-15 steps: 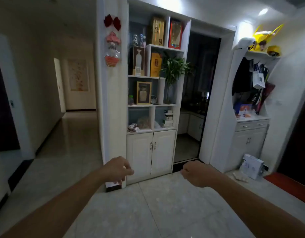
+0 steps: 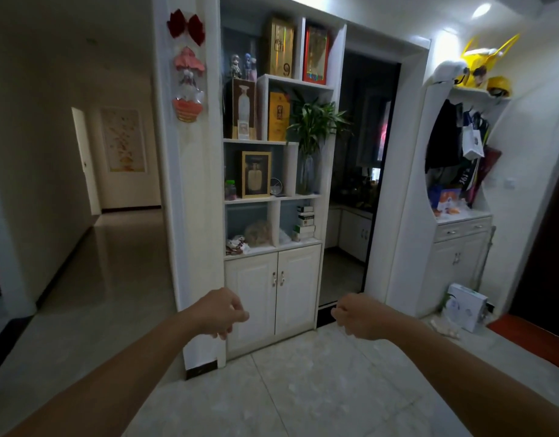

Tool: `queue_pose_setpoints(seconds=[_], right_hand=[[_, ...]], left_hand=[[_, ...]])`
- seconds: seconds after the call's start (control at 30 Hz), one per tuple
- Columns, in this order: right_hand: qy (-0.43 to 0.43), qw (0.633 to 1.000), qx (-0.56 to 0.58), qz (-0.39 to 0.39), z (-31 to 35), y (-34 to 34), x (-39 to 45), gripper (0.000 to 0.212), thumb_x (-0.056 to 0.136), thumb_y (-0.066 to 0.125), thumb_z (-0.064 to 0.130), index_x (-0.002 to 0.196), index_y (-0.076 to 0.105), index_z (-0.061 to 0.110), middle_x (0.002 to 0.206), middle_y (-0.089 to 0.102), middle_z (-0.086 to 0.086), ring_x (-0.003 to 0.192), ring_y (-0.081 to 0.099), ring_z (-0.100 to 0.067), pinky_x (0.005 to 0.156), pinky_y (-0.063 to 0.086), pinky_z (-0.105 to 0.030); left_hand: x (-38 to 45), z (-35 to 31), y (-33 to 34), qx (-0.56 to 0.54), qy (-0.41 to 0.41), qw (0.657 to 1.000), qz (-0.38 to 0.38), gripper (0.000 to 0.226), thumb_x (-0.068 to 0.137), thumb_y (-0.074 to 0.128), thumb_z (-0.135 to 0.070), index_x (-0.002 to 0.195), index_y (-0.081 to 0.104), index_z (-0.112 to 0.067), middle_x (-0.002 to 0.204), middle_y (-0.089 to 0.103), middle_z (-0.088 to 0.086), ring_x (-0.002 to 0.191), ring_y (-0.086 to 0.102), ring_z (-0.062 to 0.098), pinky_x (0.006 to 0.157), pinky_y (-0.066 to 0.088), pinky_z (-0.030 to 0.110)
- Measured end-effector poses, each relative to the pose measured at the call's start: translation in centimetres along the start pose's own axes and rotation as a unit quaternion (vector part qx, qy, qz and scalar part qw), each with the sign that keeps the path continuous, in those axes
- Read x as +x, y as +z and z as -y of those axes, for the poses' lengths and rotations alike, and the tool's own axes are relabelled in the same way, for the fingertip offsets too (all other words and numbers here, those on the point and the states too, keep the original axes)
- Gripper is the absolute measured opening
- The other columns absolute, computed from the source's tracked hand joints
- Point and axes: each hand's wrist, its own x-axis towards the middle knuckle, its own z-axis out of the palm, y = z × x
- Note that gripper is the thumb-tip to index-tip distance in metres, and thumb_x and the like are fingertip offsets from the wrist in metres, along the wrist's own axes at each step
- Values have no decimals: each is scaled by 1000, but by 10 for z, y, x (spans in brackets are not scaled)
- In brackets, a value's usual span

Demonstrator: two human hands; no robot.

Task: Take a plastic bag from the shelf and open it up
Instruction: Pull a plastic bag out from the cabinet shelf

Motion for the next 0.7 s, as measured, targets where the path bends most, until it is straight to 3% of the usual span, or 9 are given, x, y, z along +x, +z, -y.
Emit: queue_pose_setpoints(seconds=[0.13,0.23,0.37,0.53,0.7], right_hand=[[11,999,40,-21,3,-6,45,37,100,41,27,82,62,3,79,57,-10,69,52,-19,63,40,-29],[17,999,43,-21,2,-7,75,42,99,41,27,92,65,-7,79,61,-16,71,54,-20,66,42,-31],[14,999,34,-17,-3,-14,112,31,99,42,27,80,59,10,78,58,-10,70,53,-19,66,42,-31],[9,999,49,-8,-22,-24,162,40,99,42,28,93,65,-3,81,59,-8,72,53,-20,68,43,-32],[-5,1000,28,9,-51,-39,212,35,99,42,31,83,63,8,84,60,-6,72,53,-18,65,42,-30]], left_hand=[[45,12,-12,4,3,1000,0,28,92,62,-34,106,66,-10,84,73,13,63,70,18,60,57,30],[71,20,-19,4,1,1000,2,28,92,62,-34,107,66,-10,86,73,14,63,70,17,60,57,30],[104,25,-24,2,-3,1000,6,30,93,62,-34,109,65,-9,90,73,15,65,71,17,64,59,31],[150,23,-24,-4,-10,1000,2,32,93,61,-32,112,65,-7,91,73,17,66,70,18,62,57,30],[204,12,-21,-5,-23,1000,6,33,93,60,-33,115,64,-8,90,73,15,66,70,17,58,56,26]])
